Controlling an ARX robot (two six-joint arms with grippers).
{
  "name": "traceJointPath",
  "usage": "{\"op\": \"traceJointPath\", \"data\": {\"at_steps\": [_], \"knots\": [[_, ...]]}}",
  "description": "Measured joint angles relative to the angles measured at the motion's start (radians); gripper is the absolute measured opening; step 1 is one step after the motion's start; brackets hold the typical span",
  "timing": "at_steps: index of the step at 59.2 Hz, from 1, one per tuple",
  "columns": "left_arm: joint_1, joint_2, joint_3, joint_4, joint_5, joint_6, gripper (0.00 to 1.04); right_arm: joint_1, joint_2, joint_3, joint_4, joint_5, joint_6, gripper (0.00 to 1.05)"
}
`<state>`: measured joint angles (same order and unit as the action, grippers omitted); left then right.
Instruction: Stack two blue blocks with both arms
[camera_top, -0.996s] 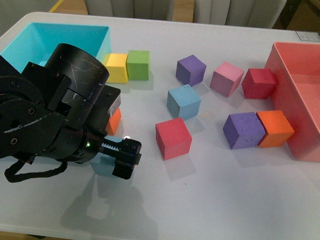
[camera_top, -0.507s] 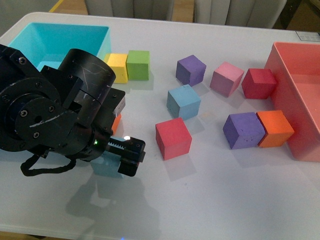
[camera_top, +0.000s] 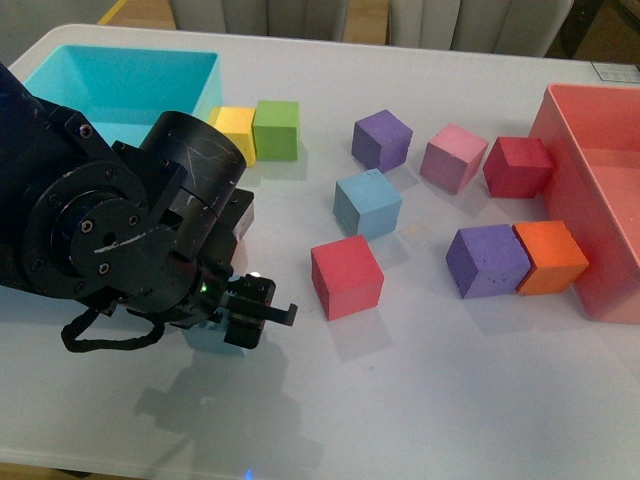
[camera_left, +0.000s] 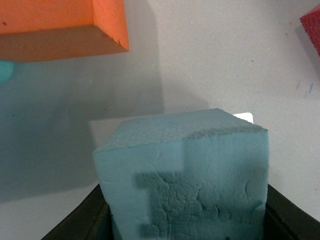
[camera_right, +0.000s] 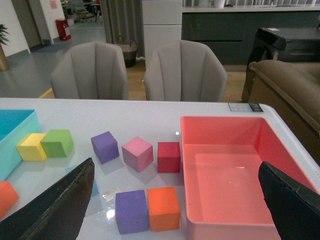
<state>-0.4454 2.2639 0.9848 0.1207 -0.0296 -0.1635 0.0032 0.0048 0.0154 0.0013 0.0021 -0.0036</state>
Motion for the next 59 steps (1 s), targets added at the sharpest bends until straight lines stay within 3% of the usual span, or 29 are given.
{"op": "traceJointPath", "data": {"at_steps": [22,39,59], "knots": [[-0.015,-0.245,0.024,-0.159,-0.079,0.058,0.48,0.000,0.000,0.000,0.000,0.000,0.000,0.96],[-0.039,-0.157,0.390,-0.330,-0.064,0.177,0.48,0.000,0.000,0.000,0.000,0.000,0.000,0.96],[-0.148,0.113,0.774,-0.491,-0.031,0.220,0.48,0.000,0.000,0.000,0.000,0.000,0.000,0.96]]}}
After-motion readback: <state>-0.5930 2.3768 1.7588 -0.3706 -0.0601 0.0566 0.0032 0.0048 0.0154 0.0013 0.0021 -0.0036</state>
